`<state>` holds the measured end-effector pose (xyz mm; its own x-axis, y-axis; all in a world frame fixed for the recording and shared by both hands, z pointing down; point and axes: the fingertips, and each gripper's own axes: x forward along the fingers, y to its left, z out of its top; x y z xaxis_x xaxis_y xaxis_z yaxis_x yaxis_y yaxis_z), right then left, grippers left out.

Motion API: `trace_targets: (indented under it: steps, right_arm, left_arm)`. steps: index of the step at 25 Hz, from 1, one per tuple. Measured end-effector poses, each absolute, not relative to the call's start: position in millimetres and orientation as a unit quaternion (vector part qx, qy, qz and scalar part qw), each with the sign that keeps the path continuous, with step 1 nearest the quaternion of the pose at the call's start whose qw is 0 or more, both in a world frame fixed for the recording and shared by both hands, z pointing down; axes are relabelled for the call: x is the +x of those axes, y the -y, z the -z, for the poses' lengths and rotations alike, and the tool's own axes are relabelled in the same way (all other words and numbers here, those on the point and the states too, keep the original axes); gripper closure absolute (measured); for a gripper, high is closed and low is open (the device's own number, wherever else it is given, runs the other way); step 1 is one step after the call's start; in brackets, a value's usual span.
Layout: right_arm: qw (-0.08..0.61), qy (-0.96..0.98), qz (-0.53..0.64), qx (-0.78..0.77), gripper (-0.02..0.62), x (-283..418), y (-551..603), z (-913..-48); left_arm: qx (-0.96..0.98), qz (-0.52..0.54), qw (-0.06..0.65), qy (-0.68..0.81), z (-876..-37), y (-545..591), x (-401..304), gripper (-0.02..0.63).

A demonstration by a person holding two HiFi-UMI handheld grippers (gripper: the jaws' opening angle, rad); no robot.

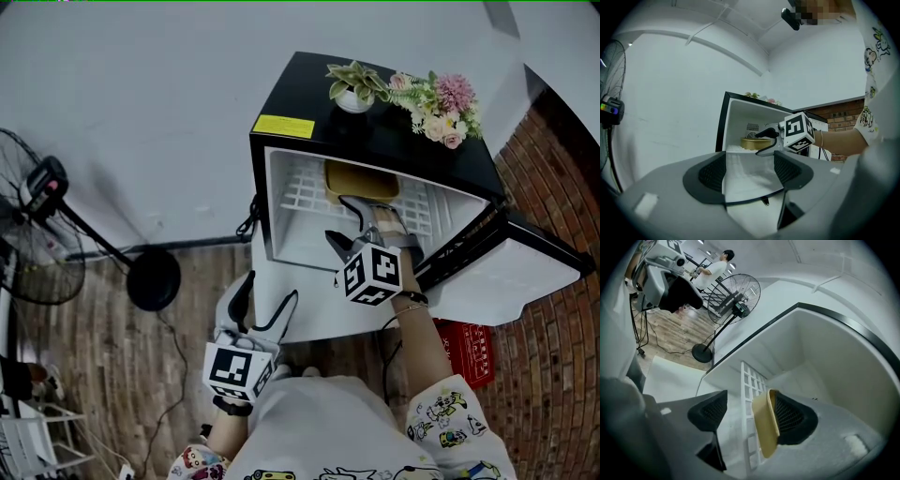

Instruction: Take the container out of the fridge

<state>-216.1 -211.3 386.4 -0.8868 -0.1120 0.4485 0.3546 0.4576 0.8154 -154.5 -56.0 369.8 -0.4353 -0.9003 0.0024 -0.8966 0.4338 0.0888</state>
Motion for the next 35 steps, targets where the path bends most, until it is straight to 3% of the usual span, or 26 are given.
trace_targets:
  steps: [19, 29, 35]
  right_arm:
    - [0.304, 0.779, 0.541, -0.09, 0.259, -240, 238, -412]
    - [0.293, 0.771, 0.559, -0.083, 0.395, -232, 234, -410]
    - [0.289, 0.772, 0.561, -0.08, 0.434, -231, 234, -410]
  left_arm:
    - [0.527, 0.044, 0.023, 0.848, -371, 47, -160, 0.288]
    - [0.528, 0.047, 0.022, 0.848, -372, 48, -159, 0.293]
    - [0.531, 0.047, 0.022, 0.846, -374, 49, -158, 0.296]
